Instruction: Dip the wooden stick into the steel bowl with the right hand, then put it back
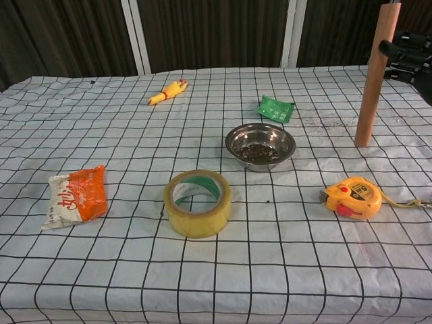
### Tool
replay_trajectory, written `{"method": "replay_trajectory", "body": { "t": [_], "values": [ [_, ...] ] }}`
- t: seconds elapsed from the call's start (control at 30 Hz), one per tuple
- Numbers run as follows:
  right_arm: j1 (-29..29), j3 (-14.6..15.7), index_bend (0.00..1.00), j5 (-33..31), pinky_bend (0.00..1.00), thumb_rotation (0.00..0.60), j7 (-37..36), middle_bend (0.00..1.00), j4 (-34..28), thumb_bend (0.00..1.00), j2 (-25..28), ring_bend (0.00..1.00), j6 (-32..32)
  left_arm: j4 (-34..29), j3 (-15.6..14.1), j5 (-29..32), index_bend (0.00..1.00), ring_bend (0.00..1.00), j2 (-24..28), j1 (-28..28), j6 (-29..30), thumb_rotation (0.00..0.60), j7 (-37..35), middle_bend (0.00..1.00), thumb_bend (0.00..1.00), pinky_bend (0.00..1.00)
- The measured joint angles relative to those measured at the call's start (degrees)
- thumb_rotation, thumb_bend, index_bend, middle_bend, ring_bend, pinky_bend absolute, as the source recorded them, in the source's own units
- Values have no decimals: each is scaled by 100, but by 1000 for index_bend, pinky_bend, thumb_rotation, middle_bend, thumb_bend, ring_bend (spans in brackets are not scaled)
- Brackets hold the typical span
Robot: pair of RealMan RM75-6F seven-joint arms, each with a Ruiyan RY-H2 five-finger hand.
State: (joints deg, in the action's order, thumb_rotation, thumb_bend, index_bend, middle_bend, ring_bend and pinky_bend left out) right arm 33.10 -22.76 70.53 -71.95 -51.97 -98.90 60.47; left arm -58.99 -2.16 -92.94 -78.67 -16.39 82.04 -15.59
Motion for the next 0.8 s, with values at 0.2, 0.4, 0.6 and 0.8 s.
{"method": "replay_trajectory", "body": {
  "t": [0.2,0.4,0.6,0.8],
  "values": [
    [-61,-23,763,66,485,600,-1494,514,512,424,-148,464,-408,-52,9,17,0,4,36,-9,-58,600,60,0,425,53],
    [-45,94,690,322,481,600,-2088,514,1125,424,-375,446,-470,-35,13,33,0,4,34,0,-84,600,58,0,426,52],
    [14,297,521,615,450,596,-2464,442,1477,424,-484,379,-436,3,14,1,0,4,20,3,-48,600,45,0,426,52],
    [73,420,463,774,437,491,-2777,408,1653,389,-531,354,-329,14,19,-18,0,3,23,11,-8,600,43,0,426,52]
  ]
}}
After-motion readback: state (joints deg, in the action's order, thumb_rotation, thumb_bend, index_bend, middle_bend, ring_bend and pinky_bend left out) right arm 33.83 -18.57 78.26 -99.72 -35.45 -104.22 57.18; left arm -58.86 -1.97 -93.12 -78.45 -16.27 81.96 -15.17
